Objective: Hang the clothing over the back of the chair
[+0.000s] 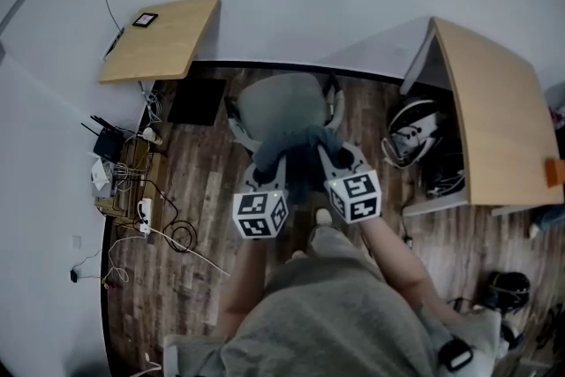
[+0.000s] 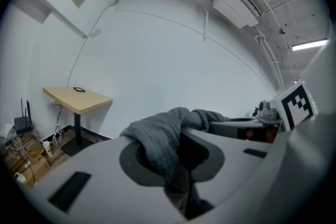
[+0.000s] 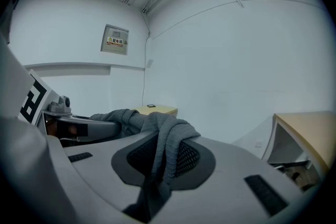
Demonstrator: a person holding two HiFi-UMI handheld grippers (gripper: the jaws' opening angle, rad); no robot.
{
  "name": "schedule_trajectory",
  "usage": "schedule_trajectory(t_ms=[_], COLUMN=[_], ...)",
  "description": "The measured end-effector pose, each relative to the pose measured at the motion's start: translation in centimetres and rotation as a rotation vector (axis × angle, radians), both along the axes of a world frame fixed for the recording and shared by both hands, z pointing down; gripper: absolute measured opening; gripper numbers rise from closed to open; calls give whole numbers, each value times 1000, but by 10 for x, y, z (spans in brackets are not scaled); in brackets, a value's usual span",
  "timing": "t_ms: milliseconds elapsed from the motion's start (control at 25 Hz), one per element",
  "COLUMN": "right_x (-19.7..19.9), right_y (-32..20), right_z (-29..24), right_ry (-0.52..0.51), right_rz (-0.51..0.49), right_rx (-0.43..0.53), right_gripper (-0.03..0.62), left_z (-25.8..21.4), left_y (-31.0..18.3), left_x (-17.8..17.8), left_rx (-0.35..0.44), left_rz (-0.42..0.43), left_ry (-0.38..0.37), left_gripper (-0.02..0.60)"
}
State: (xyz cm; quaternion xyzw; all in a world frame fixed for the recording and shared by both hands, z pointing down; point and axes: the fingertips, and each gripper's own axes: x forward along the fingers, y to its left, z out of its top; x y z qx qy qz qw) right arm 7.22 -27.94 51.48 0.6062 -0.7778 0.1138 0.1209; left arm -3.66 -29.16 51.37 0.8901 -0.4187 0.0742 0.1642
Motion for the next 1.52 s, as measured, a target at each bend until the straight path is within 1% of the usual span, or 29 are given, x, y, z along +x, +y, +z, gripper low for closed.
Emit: schedule_trajectory(t_ms=[440, 680, 920, 1040, 1200, 1360, 1520], right_x=[21, 24, 30, 32, 33, 32, 31], right_y=[-72, -103, -134, -147, -156, -163, -165], right_z=[0, -7, -20, -21, -6, 22, 50], right_ry=[12, 4, -2, -4, 1, 12, 18], right_rz=[-99, -129, -151, -160, -171, -185, -210], right_rx=[-19, -17, 5, 5, -16, -71, -115], right_gripper=[49, 49, 49, 49, 49, 49, 51], left_z=[3, -4, -18, -20, -3, 27, 56], left_y=[-69, -99, -129, -142, -151, -156, -156], left_x=[21, 24, 30, 33, 34, 33, 32], left_rx=[-4, 5, 36, 38, 11, -46, -92], left_rz=[-96, -138, -162, -175, -185, -190, -215], left_ry=[-8, -15, -23, -23, -25, -30, -42], left_gripper=[57, 57, 57, 57, 57, 57, 57])
